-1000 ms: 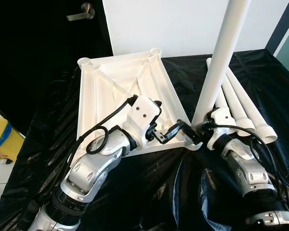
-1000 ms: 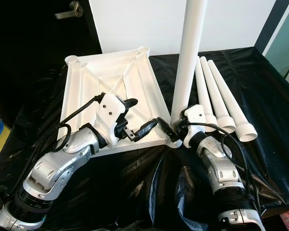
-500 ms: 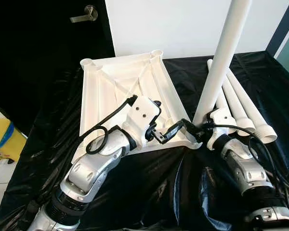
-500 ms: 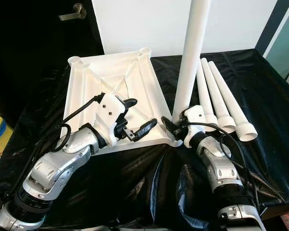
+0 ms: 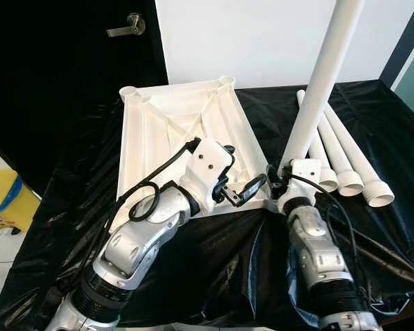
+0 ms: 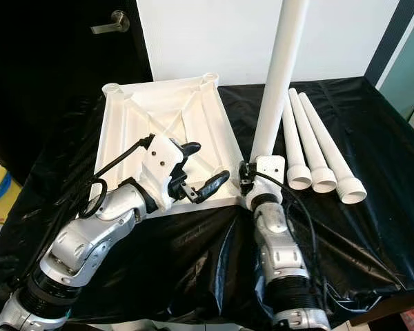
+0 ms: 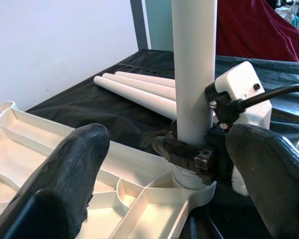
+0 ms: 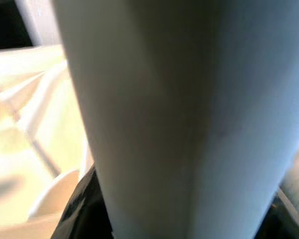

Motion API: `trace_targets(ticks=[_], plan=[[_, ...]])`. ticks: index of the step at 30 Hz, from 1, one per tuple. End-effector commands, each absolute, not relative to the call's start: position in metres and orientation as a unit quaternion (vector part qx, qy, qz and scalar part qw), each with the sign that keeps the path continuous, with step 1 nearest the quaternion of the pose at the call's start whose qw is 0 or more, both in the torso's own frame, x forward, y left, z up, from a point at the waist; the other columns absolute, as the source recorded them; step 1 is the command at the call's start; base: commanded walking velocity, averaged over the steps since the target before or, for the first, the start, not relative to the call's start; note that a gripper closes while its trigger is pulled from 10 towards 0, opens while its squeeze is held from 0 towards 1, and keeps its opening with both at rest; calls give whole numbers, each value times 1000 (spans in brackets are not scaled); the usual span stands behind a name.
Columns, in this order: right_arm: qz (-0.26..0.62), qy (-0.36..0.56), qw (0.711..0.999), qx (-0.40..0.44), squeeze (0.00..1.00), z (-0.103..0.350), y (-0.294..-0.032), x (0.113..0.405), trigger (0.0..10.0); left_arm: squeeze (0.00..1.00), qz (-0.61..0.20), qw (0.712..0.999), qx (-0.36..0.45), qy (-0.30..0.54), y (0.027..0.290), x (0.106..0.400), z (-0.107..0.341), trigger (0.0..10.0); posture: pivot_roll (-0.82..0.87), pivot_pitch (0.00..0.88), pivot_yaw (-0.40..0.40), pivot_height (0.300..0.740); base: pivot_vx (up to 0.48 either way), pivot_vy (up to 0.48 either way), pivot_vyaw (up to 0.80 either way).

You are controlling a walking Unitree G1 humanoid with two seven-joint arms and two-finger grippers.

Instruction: Building children table

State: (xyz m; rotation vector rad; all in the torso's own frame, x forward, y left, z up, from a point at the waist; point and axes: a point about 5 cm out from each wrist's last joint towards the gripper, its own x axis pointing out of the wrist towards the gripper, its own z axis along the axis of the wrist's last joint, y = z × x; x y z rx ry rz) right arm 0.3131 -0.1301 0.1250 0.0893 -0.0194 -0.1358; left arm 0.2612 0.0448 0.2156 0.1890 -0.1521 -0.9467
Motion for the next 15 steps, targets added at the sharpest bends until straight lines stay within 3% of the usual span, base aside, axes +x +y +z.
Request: trace_targets(ticks=[1, 12, 13, 14, 15], plan=[[-94, 66, 991, 65, 0, 97, -130, 306, 10000, 0, -486, 865, 98, -70, 41, 256, 213, 10000, -65, 34, 30, 740, 0, 0, 0], [-57, 12, 995, 82, 0, 115, -126, 302, 10000, 0, -491, 863, 98, -68, 42, 258, 212, 10000, -86, 24, 38, 740, 0, 0, 0], [-48, -1, 997, 66, 816, 118, -132, 302, 10000, 0, -492, 862, 100, -69, 41, 260, 212, 10000, -88, 23, 35, 740, 0, 0, 0], [-36, -12, 998, 51, 1000, 120, -137, 302, 10000, 0, -492, 862, 103, -70, 41, 262, 211, 10000, -92, 25, 31, 740, 0, 0, 0], [-36, -12, 998, 51, 1000, 120, -137, 302, 10000, 0, -492, 862, 103, -70, 41, 262, 211, 10000, -92, 25, 31, 740, 0, 0, 0]])
